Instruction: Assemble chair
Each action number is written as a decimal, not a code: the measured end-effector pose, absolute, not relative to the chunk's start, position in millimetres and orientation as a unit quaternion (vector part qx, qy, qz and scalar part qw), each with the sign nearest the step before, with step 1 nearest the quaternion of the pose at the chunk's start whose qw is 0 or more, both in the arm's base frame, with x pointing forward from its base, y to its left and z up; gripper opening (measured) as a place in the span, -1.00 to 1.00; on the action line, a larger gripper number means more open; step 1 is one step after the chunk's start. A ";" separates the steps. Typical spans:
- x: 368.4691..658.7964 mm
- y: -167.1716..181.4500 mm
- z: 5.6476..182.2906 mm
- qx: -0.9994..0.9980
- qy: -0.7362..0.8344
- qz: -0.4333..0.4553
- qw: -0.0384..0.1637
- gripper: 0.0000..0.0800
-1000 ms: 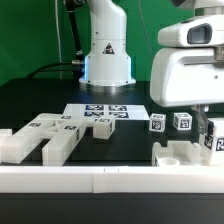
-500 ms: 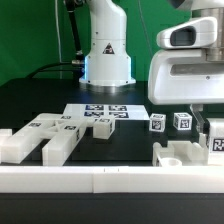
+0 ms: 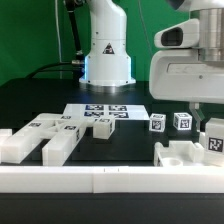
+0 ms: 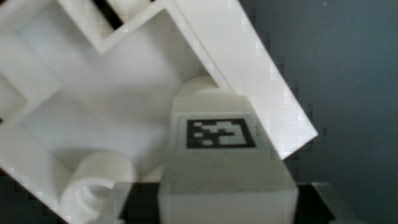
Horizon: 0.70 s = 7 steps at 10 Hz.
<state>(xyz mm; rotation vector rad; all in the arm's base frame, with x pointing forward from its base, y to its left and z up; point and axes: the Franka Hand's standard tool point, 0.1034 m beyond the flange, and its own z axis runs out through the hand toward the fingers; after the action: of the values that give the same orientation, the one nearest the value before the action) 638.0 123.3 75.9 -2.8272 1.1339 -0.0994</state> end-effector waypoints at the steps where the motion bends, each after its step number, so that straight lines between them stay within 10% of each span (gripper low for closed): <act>1: 637.7 123.1 75.8 -0.909 0.413 -0.029 0.050 -0.27; 7: 635.5 126.8 74.7 -0.820 0.570 -0.017 0.052 -0.14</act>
Offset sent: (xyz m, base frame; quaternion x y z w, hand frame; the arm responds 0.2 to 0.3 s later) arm 0.0003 0.0117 -0.0022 -0.0141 0.0000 0.2515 0.9678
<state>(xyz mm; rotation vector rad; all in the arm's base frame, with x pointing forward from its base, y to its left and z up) 635.5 126.8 74.7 -2.4940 1.7342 -0.0514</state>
